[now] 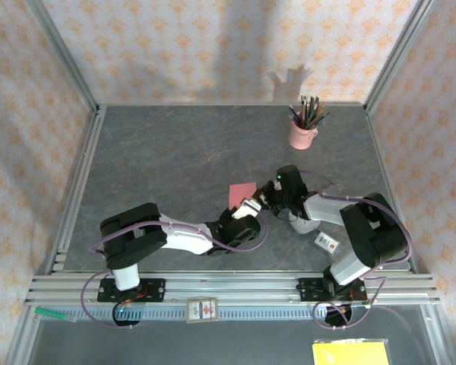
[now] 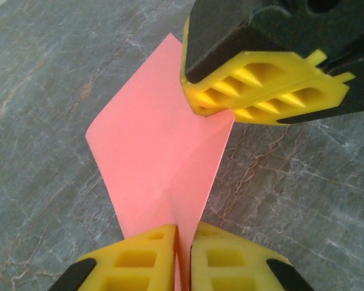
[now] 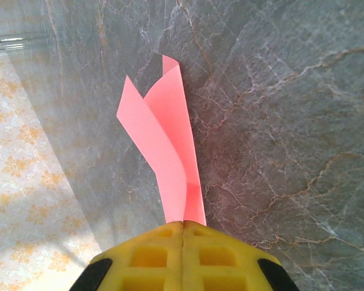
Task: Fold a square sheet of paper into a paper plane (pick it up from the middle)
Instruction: Perform the fifth fold on the wing at the bottom-center of the table.
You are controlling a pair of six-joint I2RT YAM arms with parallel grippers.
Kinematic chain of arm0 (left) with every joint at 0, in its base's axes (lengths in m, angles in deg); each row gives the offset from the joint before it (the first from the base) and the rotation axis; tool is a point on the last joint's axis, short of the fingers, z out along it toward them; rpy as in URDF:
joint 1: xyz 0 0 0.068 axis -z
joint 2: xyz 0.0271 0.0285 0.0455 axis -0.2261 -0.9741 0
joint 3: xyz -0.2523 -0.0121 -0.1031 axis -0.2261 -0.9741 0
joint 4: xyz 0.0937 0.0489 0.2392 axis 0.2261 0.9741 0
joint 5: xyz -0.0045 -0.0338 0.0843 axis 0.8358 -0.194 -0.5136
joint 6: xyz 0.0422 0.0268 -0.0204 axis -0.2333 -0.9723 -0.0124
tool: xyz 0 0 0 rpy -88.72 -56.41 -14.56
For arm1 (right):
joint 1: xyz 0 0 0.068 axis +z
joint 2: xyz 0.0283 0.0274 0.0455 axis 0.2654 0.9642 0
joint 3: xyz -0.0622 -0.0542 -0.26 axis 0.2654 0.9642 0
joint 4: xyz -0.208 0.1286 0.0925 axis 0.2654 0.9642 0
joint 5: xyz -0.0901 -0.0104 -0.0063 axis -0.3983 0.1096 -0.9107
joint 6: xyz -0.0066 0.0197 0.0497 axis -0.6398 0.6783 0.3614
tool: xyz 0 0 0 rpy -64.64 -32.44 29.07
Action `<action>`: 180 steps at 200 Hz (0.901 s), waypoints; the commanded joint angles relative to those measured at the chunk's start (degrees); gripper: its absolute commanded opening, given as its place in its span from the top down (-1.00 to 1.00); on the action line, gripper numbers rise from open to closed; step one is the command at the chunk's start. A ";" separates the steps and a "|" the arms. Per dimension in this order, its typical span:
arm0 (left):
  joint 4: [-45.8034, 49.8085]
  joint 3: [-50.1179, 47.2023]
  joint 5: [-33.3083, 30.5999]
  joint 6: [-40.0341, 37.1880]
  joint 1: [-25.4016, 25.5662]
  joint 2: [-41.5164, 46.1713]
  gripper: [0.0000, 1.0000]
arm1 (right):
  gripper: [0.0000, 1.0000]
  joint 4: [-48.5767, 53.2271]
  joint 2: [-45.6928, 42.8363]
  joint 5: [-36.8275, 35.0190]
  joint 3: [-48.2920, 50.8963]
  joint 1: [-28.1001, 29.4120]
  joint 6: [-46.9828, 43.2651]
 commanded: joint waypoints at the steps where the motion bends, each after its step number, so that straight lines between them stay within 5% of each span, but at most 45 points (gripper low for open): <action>1: -1.48 -0.65 1.12 1.69 0.34 -0.49 0.73 | 0.98 -1.58 -1.16 0.34 0.68 -0.22 0.70; 57: -4.26 -1.85 4.54 3.24 0.35 -1.43 0.77 | 0.83 -0.83 -0.93 0.43 -0.17 -0.36 -0.33; 118: -4.67 -1.02 4.76 4.80 0.39 -2.99 0.56 | 0.89 -1.39 -1.62 0.60 0.52 -0.36 0.27; 180: -6.11 -1.79 5.07 7.61 0.14 -2.57 0.79 | 0.89 -1.71 -2.24 0.61 0.98 -0.36 0.87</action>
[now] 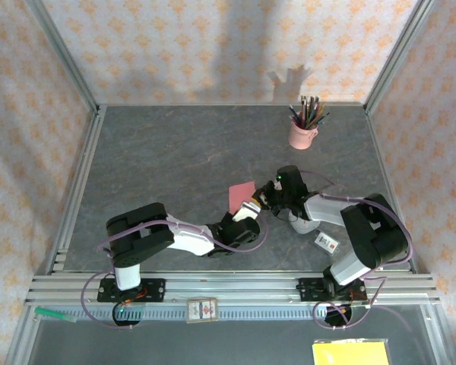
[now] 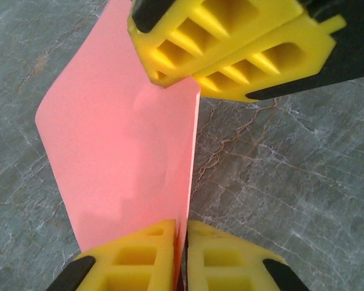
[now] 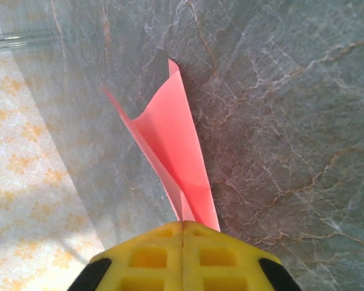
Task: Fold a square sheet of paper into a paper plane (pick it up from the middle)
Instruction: Perform the fifth fold on the wing at the bottom-center of the table.
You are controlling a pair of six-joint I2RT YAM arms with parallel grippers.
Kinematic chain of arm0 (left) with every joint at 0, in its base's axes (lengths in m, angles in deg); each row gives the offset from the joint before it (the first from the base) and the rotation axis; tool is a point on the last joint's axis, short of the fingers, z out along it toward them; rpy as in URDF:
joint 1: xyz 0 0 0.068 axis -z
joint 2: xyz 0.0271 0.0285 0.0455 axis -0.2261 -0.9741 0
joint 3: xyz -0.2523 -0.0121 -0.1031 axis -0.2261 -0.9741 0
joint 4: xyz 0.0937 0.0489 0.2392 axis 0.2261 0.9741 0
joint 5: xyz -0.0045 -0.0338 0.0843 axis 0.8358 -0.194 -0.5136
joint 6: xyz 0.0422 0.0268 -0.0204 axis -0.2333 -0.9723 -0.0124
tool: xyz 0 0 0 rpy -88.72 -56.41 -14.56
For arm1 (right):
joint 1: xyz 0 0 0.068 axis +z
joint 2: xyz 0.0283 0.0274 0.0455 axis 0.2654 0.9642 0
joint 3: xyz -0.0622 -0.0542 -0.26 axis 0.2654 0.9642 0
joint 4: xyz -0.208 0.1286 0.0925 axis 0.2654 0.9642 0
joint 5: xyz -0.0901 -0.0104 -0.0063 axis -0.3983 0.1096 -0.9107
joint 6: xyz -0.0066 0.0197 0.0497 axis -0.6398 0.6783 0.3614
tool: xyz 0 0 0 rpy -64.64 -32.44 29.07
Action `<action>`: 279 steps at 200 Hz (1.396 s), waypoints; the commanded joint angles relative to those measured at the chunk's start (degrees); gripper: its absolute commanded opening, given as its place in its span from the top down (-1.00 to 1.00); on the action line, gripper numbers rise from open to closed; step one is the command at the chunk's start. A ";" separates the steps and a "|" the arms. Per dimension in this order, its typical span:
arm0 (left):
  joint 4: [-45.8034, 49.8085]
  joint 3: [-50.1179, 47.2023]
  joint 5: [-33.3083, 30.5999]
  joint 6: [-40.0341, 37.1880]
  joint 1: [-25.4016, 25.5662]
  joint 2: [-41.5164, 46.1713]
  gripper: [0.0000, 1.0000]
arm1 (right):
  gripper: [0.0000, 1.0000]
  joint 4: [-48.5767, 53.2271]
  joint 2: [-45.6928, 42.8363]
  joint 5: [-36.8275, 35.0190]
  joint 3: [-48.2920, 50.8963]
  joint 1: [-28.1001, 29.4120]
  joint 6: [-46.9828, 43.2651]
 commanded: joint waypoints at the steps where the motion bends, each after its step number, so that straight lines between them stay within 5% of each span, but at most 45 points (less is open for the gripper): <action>1: -1.94 -0.58 0.56 2.31 0.18 0.08 0.79 | 0.88 -1.32 -1.76 0.15 0.66 -0.36 0.65; 61: -7.88 -6.07 10.56 5.78 -3.23 5.68 1.00 | 0.69 0.01 -2.63 -0.38 0.49 -0.91 -0.72; 124: -15.27 -13.26 23.87 9.87 -6.52 11.44 1.00 | 0.55 7.86 -6.32 -4.50 -3.22 -3.14 -7.72; 220: -31.30 -21.37 42.77 24.99 -9.41 11.10 1.00 | 0.47 17.61 -7.33 -7.23 -9.49 -3.10 -31.25; 279: -41.13 -24.75 49.04 32.21 -10.68 8.05 1.00 | 0.55 27.37 2.77 -5.17 -17.41 1.03 -41.60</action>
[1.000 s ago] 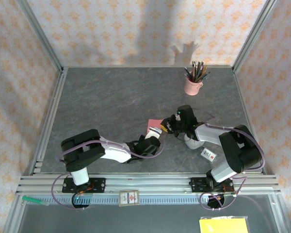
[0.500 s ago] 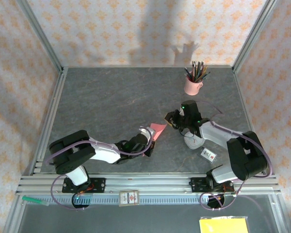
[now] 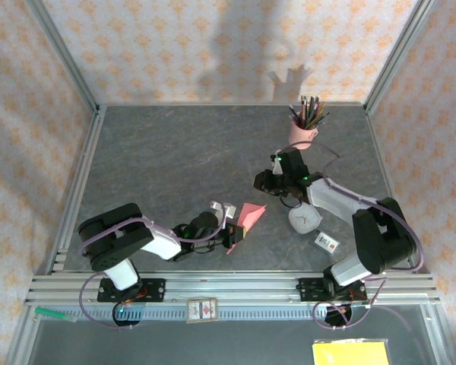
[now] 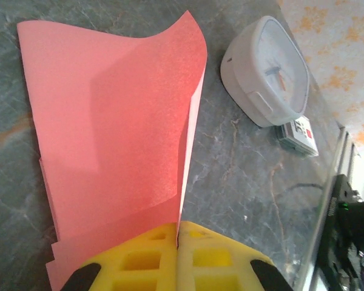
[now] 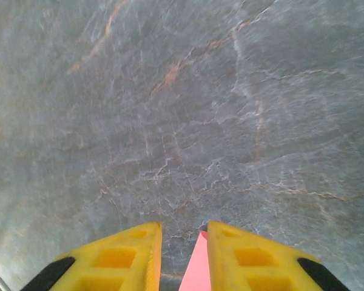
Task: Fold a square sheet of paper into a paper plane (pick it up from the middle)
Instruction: Perform the fifth fold on the wing at the bottom-center of the table.
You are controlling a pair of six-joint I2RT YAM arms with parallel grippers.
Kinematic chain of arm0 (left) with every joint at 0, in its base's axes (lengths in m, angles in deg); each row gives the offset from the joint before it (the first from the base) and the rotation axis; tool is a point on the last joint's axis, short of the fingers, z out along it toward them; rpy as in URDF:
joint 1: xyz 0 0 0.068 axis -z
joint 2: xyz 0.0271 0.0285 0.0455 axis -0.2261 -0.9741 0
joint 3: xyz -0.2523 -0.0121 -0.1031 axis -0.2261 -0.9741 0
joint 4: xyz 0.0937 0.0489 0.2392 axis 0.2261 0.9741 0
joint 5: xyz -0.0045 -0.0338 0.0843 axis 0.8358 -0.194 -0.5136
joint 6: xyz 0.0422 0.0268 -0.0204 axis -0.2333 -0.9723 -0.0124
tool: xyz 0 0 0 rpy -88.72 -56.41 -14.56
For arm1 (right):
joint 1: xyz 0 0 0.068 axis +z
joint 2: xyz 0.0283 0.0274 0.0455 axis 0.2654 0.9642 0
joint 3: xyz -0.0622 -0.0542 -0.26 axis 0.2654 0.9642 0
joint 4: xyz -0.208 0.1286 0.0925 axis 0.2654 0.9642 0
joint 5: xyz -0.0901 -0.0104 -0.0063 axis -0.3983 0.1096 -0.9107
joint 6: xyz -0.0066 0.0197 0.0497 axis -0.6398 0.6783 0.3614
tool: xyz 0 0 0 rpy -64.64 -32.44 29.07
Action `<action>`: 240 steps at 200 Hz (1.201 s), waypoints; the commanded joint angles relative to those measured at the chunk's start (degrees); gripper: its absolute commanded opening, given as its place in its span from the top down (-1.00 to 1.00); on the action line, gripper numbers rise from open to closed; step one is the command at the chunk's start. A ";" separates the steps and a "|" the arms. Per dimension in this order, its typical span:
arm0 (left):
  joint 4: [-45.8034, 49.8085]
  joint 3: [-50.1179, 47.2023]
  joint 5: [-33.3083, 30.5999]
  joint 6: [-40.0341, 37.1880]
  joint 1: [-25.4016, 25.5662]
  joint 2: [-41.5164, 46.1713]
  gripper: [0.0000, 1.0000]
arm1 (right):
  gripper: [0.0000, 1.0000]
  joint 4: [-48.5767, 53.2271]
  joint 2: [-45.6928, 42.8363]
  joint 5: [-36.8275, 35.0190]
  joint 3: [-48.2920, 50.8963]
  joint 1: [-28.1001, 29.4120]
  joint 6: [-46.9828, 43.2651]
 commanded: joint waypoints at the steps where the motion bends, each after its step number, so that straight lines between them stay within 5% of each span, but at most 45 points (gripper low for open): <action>1: -6.31 -1.04 3.57 3.73 -0.38 -1.60 1.00 | 0.55 6.40 4.63 1.34 -3.22 1.83 -6.55; 62: -6.00 -2.98 2.12 3.99 -0.45 -2.41 1.00 | 0.73 15.50 13.38 -1.53 -8.77 3.26 -12.39; 240: -4.30 -3.79 2.86 3.12 -2.98 -0.84 1.00 | 0.84 16.78 17.92 -8.07 -7.94 4.43 -13.23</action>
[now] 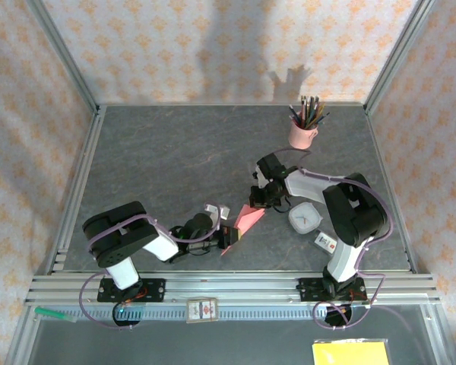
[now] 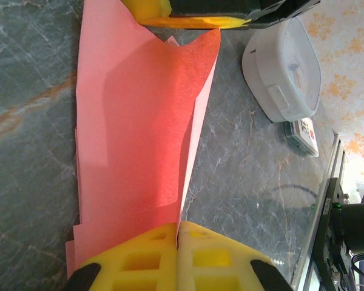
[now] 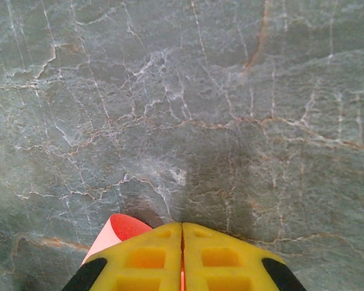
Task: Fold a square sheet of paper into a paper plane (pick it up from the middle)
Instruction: Perform the fifth fold on the wing at the bottom-center of the table.
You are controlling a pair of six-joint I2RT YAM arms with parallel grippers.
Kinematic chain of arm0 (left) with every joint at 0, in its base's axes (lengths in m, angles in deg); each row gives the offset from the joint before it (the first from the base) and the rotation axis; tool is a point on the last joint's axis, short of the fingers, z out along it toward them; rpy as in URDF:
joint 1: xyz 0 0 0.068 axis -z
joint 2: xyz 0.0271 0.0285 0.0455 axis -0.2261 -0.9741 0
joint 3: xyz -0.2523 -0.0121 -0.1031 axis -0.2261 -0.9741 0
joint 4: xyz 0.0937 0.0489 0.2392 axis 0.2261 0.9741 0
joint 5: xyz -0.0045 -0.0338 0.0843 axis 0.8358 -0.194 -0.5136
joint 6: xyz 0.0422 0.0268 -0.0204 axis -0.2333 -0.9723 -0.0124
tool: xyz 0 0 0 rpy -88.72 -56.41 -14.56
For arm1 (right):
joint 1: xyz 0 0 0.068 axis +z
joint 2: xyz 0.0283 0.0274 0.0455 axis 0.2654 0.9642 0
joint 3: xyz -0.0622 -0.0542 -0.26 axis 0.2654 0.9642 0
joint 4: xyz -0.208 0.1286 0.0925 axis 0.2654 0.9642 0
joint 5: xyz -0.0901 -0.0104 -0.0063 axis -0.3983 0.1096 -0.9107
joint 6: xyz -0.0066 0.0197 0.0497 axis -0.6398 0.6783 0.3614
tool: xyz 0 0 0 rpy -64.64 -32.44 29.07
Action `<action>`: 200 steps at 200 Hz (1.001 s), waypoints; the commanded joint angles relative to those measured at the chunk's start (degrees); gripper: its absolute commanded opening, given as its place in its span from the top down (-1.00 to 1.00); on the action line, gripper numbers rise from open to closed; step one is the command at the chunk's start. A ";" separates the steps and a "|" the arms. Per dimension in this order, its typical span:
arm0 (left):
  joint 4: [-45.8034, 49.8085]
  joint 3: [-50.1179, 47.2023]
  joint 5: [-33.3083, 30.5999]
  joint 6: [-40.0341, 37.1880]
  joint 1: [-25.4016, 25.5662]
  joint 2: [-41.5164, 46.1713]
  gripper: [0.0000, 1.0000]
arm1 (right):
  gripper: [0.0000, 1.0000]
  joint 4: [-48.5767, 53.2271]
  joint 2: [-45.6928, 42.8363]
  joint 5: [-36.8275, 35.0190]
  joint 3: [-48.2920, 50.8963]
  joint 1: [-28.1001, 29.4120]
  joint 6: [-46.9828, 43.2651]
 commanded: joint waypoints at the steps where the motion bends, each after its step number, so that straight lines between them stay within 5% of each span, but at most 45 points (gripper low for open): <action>1: 0.19 -0.33 0.78 -0.86 -0.79 1.20 1.00 | 0.84 1.66 3.15 -6.59 -0.03 0.10 -1.28; 200: -4.76 -1.89 8.36 2.38 -6.00 -3.04 1.00 | 0.76 2.90 3.64 -10.01 -2.41 0.72 -1.79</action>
